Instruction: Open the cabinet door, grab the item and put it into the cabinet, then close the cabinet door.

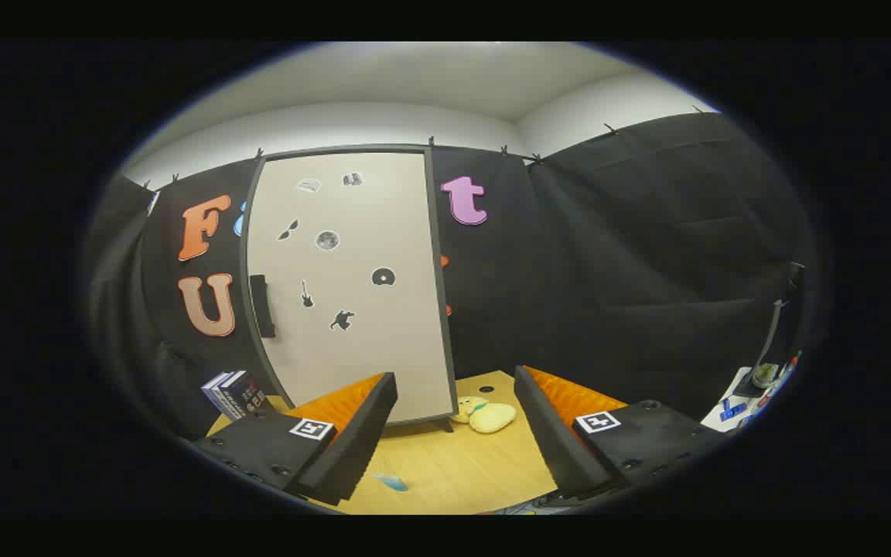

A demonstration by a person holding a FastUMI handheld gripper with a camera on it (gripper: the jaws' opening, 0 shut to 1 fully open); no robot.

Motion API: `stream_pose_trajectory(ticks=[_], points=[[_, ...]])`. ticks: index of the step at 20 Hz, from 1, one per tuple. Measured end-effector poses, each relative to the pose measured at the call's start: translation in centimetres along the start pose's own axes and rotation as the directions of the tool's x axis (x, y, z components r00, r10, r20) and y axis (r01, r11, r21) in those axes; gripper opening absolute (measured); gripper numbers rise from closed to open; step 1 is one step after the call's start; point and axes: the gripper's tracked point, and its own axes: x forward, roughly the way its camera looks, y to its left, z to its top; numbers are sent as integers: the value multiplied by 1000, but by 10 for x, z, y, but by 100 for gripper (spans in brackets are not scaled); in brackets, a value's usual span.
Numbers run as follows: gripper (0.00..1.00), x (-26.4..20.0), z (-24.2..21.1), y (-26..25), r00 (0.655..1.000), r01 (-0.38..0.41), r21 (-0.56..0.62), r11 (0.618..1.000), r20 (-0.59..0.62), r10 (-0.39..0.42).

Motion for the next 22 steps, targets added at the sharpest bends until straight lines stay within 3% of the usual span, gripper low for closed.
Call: stream_pose_trajectory(ticks=[22], points=[[98,-28,-6,-3,1000,7,3,1000,-11,-7]])
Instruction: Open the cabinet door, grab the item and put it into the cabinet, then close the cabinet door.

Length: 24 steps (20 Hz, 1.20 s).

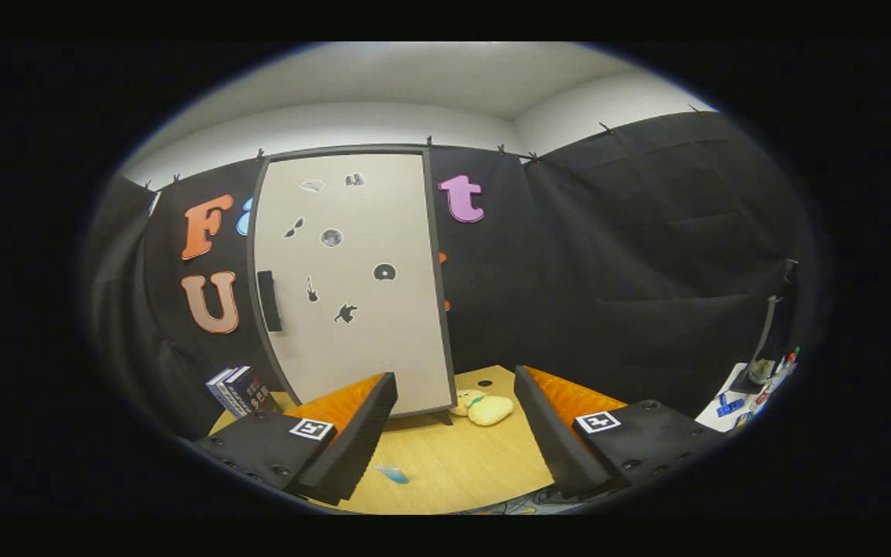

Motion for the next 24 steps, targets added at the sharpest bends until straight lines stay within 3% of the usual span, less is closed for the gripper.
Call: stream_pose_trajectory(ticks=[9,15,24], points=[[98,7,7,16,1000,-23,14,1000,7,23],[98,39,18,97,988,-153,-42,987,2,153],[98,94,32,235,943,-333,-107,937,-20,333]])
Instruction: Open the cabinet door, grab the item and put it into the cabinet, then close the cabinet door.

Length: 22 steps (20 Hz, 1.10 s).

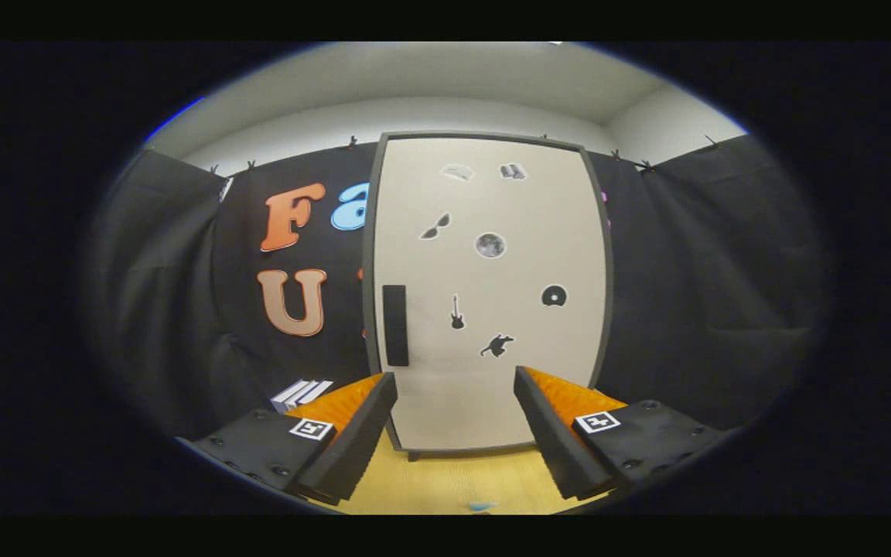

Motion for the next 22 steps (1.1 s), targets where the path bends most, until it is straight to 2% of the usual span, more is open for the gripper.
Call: stream_pose_trajectory(ticks=[6,13,15,17,18,22], points=[[96,76,5,47,999,-44,-57,997,-10,43],[95,143,-11,46,996,-13,8,1000,-92,14],[90,153,-12,46,995,-12,9,1000,-94,13],[80,161,-15,46,995,-9,13,1000,-101,10],[72,164,-16,46,994,-9,18,1000,-105,11],[57,174,-20,45,993,-5,25,1000,-118,8]])
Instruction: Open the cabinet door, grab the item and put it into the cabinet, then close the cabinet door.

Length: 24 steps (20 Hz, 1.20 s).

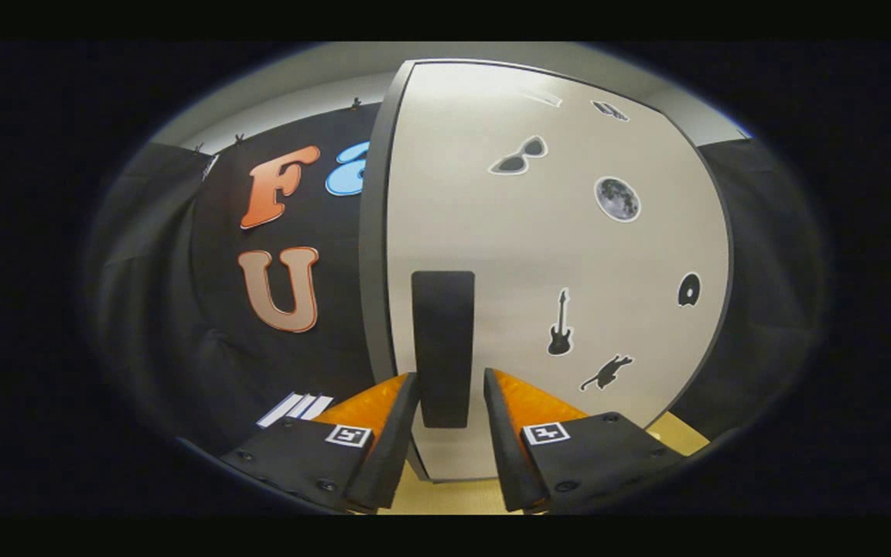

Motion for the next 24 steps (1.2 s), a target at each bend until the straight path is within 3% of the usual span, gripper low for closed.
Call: stream_pose_trajectory(ticks=[2,4,12,17,24], points=[[57,3,-2,5,1000,-15,25,1000,-13,15],[43,4,-2,4,1000,-9,38,999,-19,10],[24,-4,-4,3,999,-15,67,998,-28,16],[24,-26,0,-2,997,66,36,997,-28,-65],[23,-59,-1,-16,998,63,52,997,19,-64]])
